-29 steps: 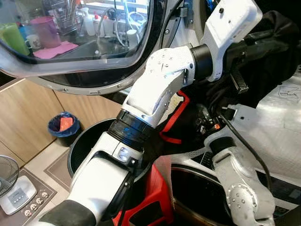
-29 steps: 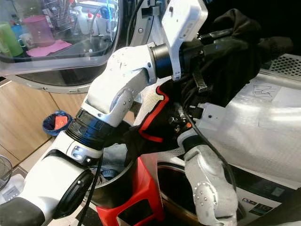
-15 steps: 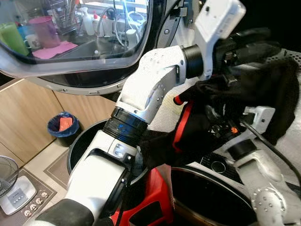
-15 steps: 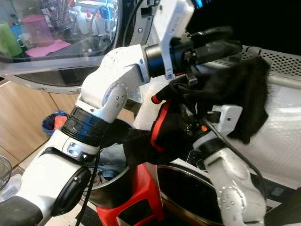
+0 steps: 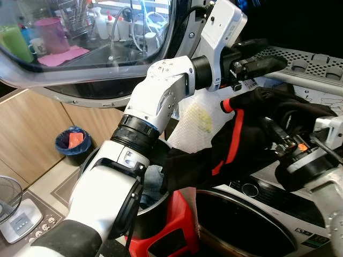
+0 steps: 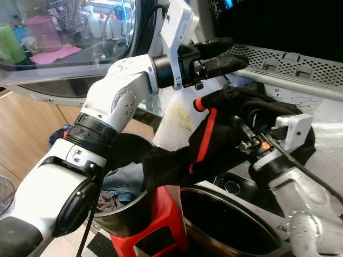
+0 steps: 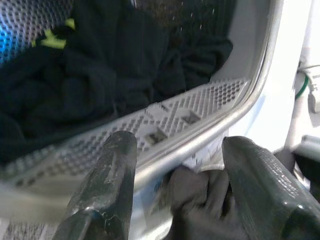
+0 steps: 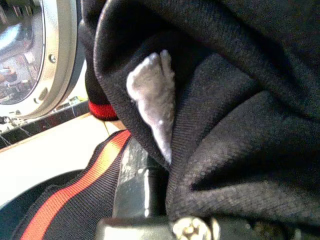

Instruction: Clothes washing

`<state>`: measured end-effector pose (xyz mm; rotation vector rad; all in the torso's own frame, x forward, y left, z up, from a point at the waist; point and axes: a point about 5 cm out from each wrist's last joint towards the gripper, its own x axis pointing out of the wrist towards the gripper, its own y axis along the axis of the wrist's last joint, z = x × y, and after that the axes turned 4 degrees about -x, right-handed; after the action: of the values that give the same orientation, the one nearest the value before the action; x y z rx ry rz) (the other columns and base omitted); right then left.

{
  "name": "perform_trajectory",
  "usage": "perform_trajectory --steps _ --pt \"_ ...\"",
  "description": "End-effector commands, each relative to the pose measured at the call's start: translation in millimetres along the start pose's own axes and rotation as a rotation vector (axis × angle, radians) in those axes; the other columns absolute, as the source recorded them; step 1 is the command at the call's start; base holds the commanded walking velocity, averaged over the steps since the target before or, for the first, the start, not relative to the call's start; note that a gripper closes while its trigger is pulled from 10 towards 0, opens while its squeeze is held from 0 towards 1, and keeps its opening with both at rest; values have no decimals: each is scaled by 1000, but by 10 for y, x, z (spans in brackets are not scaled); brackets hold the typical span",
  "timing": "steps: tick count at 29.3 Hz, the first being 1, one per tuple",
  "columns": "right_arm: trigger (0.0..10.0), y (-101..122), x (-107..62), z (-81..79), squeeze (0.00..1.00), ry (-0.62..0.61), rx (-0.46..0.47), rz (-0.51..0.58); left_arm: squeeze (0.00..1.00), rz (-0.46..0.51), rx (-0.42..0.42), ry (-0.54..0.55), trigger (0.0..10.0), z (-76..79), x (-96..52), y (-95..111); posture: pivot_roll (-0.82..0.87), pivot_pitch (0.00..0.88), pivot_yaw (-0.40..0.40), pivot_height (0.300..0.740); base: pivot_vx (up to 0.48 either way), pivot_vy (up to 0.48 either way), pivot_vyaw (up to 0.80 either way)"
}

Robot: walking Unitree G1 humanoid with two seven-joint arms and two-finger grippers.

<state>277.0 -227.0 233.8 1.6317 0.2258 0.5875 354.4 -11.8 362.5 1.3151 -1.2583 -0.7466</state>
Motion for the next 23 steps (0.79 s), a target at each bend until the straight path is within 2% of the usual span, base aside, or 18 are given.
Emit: perform_trajectory --steps 1,7,9,10,23 --pt "0 46 -85 76 0 -6 -3 16 0 -24 28 -12 10000 -9 21 29 1 141 91 740 0 0 0" --pt "0 74 -175 106 0 21 -10 5 0 -69 15 -10 10000 -34 60 -100 -1 135 94 740 0 0 0" --pt "0 82 -192 96 0 34 4 9 0 -62 22 -25 10000 -25 7 -66 -1 135 96 740 0 0 0" --pt "0 93 -199 90 0 49 2 15 0 -45 45 -57 10000 12 -109 54 -2 133 96 740 0 0 0" --pt "0 154 -226 177 0 29 39 70 0 -78 53 -38 10000 8 -161 28 4 115 90 740 0 0 0"
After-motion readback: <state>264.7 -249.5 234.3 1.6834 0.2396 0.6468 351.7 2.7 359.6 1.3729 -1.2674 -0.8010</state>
